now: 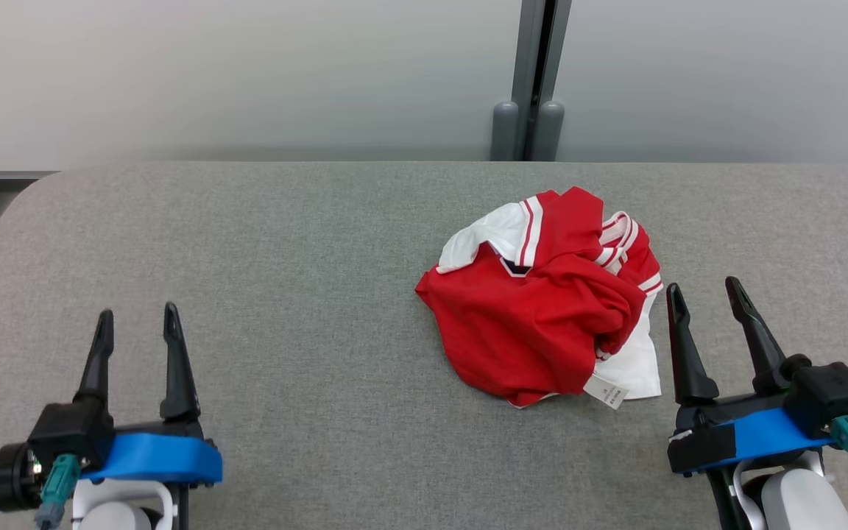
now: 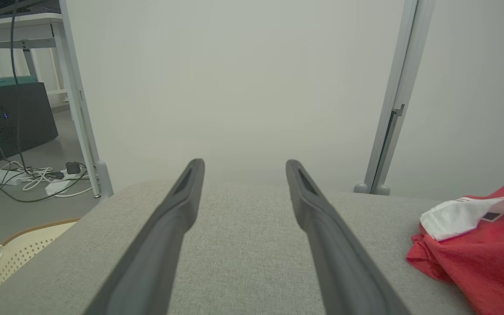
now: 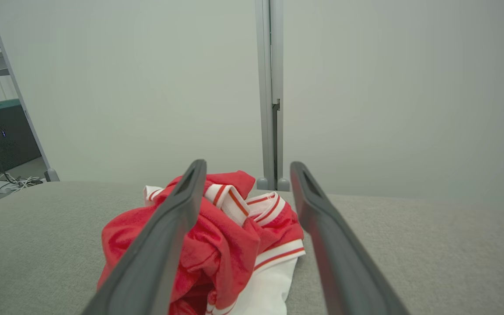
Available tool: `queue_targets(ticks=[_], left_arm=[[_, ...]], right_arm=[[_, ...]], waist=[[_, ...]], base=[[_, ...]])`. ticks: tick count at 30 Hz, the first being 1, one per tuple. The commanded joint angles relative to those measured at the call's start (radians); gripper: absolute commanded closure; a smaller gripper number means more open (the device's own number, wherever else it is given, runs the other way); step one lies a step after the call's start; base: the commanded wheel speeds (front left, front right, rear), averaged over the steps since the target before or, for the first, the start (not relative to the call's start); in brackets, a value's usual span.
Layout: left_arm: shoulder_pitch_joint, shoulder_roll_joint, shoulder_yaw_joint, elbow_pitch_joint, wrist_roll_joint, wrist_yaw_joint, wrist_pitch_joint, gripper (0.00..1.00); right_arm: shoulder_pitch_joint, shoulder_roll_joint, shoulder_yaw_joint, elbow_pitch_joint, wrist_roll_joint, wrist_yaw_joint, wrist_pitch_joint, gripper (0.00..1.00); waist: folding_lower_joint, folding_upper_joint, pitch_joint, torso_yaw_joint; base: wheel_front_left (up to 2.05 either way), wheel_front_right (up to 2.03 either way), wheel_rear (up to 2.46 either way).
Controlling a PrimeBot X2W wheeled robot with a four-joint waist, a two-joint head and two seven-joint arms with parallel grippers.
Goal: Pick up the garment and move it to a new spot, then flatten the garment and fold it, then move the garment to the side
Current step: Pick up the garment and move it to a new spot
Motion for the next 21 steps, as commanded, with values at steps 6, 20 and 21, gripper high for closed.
queue_targets(ticks=[6, 20, 21], left_arm=[[0.043, -0.015, 0.039, 0.029, 0.031, -0.021, -0.003, 0.00], [0.023, -0.046, 0.068, 0.046, 0.074, -0.052, -0.003, 0.00], [0.022, -0.047, 0.069, 0.047, 0.075, -0.056, -0.003, 0.00]], right_arm=[[0.012, -0.001, -0.014, 0.039, -0.007, 0.000, -0.004, 0.00], [-0.010, -0.001, -0.008, 0.085, -0.012, 0.000, -0.003, 0.00], [-0.012, -0.001, -0.007, 0.085, -0.013, 0.000, -0.003, 0.00]], waist=[[0.0001, 0.0000, -0.003, 0.007], [0.0001, 0.0000, -0.006, -0.016], [0.0001, 0.0000, -0.005, -0.018]], base=[[0.00, 0.00, 0.00], [0.00, 0.00, 0.00], [0.00, 0.00, 0.00]])
